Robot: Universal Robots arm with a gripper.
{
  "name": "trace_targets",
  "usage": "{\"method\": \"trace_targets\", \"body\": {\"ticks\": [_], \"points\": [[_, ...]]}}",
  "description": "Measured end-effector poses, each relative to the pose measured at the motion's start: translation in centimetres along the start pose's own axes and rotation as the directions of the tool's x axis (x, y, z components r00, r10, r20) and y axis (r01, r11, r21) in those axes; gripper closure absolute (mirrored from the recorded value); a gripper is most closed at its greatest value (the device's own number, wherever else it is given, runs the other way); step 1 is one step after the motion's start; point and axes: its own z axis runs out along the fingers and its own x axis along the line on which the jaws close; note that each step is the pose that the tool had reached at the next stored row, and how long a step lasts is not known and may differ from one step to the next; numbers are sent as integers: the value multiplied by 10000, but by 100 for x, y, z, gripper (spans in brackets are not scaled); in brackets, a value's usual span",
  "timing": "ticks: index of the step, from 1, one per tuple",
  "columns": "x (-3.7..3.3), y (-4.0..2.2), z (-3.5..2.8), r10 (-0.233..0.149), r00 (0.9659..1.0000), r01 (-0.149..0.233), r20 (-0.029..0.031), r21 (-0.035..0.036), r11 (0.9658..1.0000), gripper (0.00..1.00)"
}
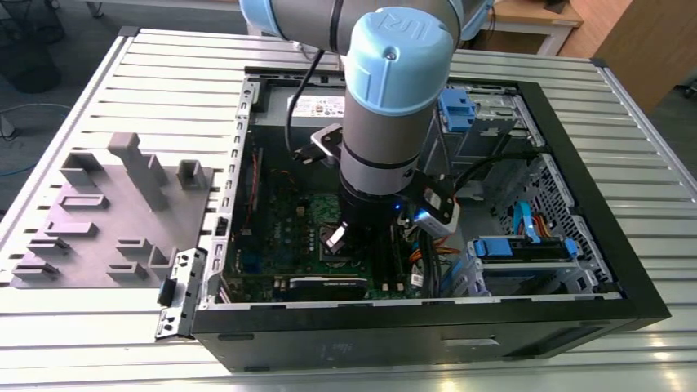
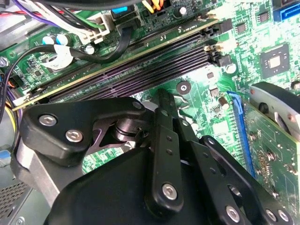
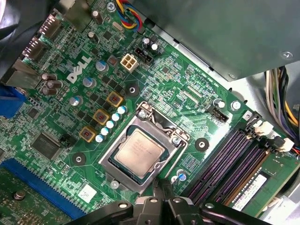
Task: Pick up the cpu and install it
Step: 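Install the first cpu locking lever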
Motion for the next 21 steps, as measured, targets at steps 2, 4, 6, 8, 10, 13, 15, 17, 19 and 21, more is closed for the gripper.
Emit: {"method": "trace_targets", "body": {"ticks": [2,4,6,8,10,13,15,17,19,21], "points": [[0,0,1,0,10000,0,2,-1,10000,89],[6,5,1,0,10000,0,6,0,10000,89],[18,15,1,1,10000,-1,16,-2,10000,89],[34,27,1,7,10000,-7,22,-3,10000,89],[45,36,-1,11,10000,-11,25,-2,10000,89],[50,39,-24,16,10000,-16,32,-7,10000,89],[51,40,-65,21,10000,-21,31,-8,10000,89],[51,37,-116,20,10000,-20,28,-2,10000,89],[50,35,-169,18,10000,-18,27,-1,10000,89],[50,33,-235,18,10000,-18,27,0,10000,89]]}}
